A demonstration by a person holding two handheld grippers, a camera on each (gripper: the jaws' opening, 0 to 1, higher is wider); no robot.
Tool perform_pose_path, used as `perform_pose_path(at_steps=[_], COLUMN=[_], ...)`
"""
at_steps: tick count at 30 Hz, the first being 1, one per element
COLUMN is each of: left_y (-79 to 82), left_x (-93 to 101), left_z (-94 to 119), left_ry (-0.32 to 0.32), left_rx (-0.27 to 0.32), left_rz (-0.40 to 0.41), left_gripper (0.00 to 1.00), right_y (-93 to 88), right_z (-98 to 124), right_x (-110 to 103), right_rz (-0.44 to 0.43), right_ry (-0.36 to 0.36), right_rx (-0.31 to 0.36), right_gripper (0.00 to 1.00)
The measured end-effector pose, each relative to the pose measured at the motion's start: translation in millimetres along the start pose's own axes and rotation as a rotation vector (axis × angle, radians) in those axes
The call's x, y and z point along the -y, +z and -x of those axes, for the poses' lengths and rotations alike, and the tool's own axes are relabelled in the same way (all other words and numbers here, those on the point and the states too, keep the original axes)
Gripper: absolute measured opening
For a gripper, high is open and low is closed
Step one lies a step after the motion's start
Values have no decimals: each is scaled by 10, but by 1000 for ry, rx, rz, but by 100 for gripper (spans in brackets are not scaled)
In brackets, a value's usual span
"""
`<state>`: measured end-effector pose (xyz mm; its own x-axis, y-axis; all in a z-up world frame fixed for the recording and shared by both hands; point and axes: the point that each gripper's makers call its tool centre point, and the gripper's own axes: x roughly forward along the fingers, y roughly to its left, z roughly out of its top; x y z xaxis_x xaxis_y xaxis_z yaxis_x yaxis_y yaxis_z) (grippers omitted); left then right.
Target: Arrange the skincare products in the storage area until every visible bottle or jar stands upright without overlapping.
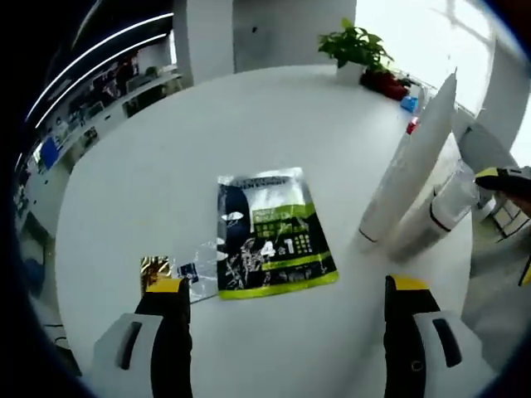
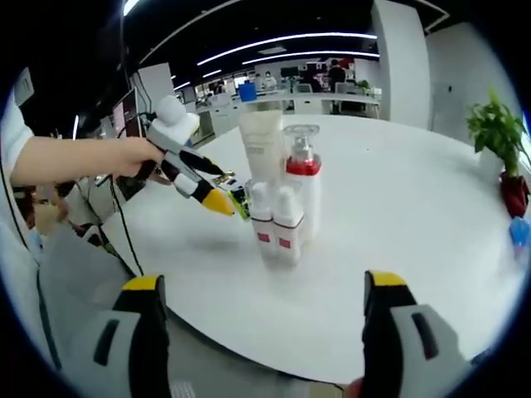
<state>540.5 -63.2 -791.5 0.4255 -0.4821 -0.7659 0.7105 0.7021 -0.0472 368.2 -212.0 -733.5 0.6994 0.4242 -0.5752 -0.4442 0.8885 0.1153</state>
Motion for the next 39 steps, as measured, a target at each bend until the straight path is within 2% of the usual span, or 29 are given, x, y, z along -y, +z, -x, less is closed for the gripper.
perform_pose_path(at_steps=[8,24,32,39], left_y=[123,388,393,365], left_x=[-150,-123,-101,-147], left_z=[-274,-697,-825,-810], left_ry=[8,-30,-23,13], left_rx=[-18,-34,-57,-52], left_rz=[-6,5,-5,-46], left_gripper=[95,96,96,91], right_y=[-16,-30,-34,-38], right_z=[-6,-6,-8,-7], right_x=[23,79,88,93], right_rz=[-26,-58,-63,-66], right_ry=[-4,-26,-30,-33], right_rx=[-6,-9,-11,-12], right_gripper=[100,99,99,98])
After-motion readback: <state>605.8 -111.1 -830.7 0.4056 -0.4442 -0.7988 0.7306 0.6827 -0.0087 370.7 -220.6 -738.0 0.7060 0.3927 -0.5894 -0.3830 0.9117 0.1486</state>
